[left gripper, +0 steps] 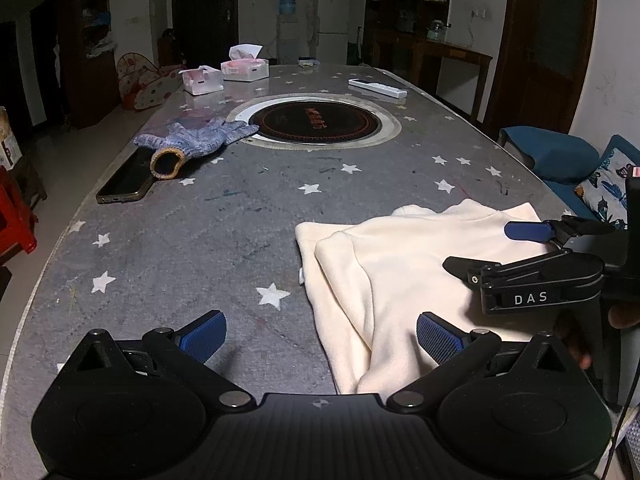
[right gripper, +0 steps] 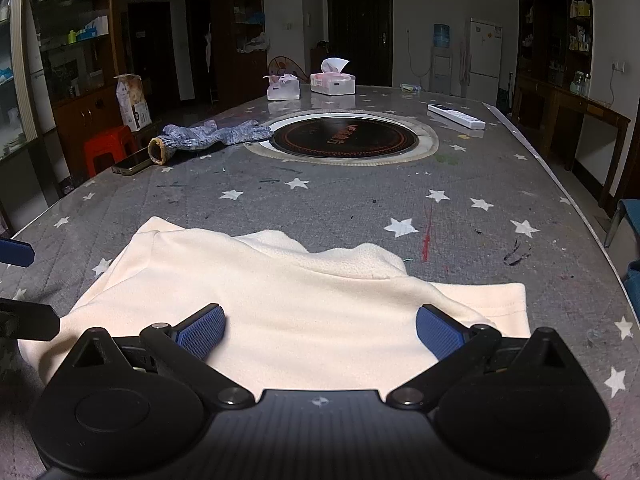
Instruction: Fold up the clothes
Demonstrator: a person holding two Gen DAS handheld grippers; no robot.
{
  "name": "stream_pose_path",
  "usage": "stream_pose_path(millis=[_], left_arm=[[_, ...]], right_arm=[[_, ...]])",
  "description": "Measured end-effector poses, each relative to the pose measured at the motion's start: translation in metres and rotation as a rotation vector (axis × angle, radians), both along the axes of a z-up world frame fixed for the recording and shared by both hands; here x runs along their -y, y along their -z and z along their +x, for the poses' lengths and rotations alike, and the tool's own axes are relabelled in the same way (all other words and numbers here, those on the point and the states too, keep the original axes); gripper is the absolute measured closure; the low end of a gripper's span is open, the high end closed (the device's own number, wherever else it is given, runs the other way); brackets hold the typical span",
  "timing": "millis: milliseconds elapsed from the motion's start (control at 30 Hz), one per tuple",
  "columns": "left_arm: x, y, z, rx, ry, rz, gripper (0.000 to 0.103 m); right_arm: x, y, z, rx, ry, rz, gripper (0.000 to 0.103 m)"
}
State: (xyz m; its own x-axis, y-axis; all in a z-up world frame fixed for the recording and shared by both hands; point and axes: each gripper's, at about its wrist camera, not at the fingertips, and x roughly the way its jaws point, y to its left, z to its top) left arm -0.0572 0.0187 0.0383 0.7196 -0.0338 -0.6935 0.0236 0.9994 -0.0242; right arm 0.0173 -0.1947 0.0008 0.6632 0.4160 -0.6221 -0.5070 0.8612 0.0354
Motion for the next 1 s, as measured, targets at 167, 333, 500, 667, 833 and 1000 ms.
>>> stream_pose_path(millis=[167,333,500,667,833,1000], left_arm=[[0.003,-0.001,-0.001,0.006,-0.004,0.012,0.000],[0.005,-0.002,-0.001,0.010,-0.007,0.038,0.000],[0.006,-0.004,0.002,0.009,-0.021,0.038,0.000],[0.010,-0.005,0.004,0.010,-0.015,0.042,0.000],[0.013,-0.003,0.008,-0.006,-0.018,0.046,0.000],[0.016,-0.002,0.010,-0.013,-0.022,0.034,0.000]], right_arm=[[-0.001,0.000,0.000,-0.001,0.000,-0.009,0.000],[0.000,-0.009,-0.003,-0.013,0.002,-0.021,0.000],[0.007,-0.020,-0.020,-0.004,-0.026,-0.016,0.000],[0.014,-0.024,-0.041,0.010,-0.046,-0.015,0.000],[0.018,-0.024,-0.058,0.024,-0.059,-0.020,0.000],[0.017,-0.018,-0.065,0.037,-0.059,-0.038,0.000]])
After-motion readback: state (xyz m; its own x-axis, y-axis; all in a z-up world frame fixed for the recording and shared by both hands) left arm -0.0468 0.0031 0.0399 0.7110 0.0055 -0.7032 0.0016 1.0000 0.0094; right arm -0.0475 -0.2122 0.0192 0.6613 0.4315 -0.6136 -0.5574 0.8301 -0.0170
